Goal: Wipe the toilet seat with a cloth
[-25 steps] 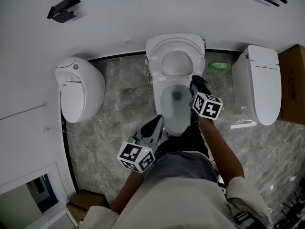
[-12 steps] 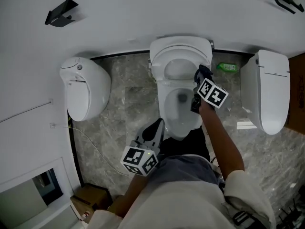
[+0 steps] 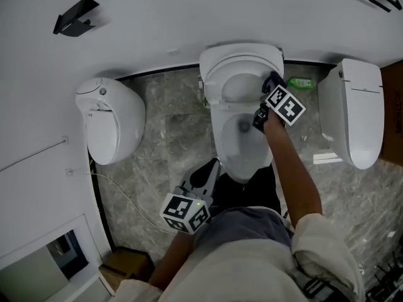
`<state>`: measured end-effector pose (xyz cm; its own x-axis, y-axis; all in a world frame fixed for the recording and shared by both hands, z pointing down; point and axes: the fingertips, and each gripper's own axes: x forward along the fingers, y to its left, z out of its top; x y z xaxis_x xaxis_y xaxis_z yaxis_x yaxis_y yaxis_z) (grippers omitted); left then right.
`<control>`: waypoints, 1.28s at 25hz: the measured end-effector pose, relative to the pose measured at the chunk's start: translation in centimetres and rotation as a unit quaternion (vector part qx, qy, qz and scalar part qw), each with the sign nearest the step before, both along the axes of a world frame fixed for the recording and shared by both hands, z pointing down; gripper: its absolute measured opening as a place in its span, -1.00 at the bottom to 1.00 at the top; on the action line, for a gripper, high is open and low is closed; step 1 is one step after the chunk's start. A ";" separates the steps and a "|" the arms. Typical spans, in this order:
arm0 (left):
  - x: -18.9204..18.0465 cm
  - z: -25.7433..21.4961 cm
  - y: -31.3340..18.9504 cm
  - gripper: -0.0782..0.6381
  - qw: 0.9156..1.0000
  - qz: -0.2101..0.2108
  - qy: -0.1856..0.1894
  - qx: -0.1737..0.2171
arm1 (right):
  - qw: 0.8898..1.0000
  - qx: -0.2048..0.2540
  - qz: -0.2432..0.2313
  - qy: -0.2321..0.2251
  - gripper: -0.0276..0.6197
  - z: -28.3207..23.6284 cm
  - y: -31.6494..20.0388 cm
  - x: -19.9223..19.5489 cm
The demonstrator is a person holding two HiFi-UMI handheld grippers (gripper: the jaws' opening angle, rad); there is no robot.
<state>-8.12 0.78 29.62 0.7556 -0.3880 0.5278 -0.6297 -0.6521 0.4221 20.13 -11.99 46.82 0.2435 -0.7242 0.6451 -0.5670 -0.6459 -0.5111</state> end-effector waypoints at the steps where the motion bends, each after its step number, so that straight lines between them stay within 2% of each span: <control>1: -0.5 -0.1 -0.1 -0.76 1.000 -0.003 0.000 0.002 | 1.000 0.001 0.004 0.000 -0.63 0.0 -0.3 0.0; 6: -2.7 -0.8 -0.3 -0.76 1.000 -0.018 0.007 0.009 | 1.000 0.008 0.003 0.010 -0.63 -0.5 -1.5 -0.4; 10: -4.2 -0.8 0.1 -0.76 0.999 -0.033 0.015 0.007 | 0.999 0.013 -0.024 0.032 -0.63 -1.4 -2.0 -1.3; 22: -5.2 0.1 0.5 -0.76 0.999 -0.041 0.020 -0.011 | 0.994 0.019 -0.079 0.075 -0.63 -3.7 -3.6 -3.1; 27: -5.9 -0.1 0.0 -0.76 0.998 -0.059 0.022 0.001 | 0.989 0.022 -0.112 0.096 -0.63 -4.6 -4.4 -4.4; 32: -6.2 -0.2 -0.3 -0.76 0.998 -0.063 0.026 0.004 | 0.987 0.023 -0.123 0.104 -0.63 -4.9 -4.9 -4.9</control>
<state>-14.30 0.51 29.45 0.7261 -0.4864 0.4860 -0.6850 -0.5728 0.4502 15.20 -16.88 41.87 0.1802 -0.8056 0.5643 -0.7998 -0.4540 -0.3927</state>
